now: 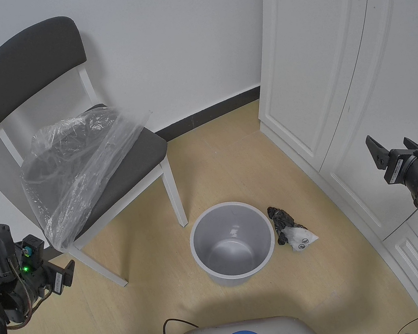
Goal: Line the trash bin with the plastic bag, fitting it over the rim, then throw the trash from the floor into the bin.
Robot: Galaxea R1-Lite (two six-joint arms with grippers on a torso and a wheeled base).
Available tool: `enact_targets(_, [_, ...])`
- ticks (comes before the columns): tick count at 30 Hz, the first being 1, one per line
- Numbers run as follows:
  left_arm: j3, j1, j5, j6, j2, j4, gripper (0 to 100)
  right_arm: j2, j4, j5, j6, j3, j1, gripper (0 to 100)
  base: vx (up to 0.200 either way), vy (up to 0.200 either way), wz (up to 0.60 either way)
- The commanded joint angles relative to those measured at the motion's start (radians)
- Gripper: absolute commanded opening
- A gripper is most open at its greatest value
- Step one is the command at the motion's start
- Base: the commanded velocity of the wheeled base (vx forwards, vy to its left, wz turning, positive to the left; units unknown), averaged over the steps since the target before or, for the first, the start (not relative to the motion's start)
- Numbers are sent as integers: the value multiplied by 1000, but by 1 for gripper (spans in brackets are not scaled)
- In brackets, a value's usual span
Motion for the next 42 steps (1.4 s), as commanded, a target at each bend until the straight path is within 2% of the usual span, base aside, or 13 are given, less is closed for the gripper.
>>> enact_targets(1, [-26, 29, 22, -1, 157, -86, 100, -2, -2, 12, 4, 1, -14, 100, 0, 0, 0])
enact_targets(5, [-41, 92, 21, 1, 238, -189, 100, -22, 0, 29, 4, 3, -37, 100, 0, 0, 0])
enact_targets(13, [-47, 119, 22, 1, 257, -197, 100, -71, 1, 92, 4, 1, -111, 100, 0, 0, 0])
enact_targets(16, [-72, 126, 24, -1, 254, -200, 100, -84, 3, 95, 4, 0, -117, 100, 0, 0, 0])
enact_targets(22, [-101, 191, 37, -1, 212, -200, 100, -90, 3, 93, 1, 0, -117, 100, 0, 0, 0])
enact_targets(28, [-101, 308, 4, -8, 161, -198, 100, -88, 4, 95, -1, 1, -117, 100, 0, 0, 0])
enact_targets(29, [-101, 308, 4, -8, 161, -198, 100, -88, 4, 95, -1, 1, -117, 100, 0, 0, 0])
enact_targets(30, [-101, 349, -32, -10, 163, -197, 100, -87, 4, 95, -1, 3, -117, 100, 0, 0, 0])
enact_targets(32, [-100, 379, -70, -11, 169, -194, 100, -87, 4, 95, -1, 4, -117, 100, 0, 0, 0])
enact_targets(42, [-113, 365, -82, -39, 227, -200, 100, -78, 4, 95, -1, 7, -115, 100, 0, 0, 0])
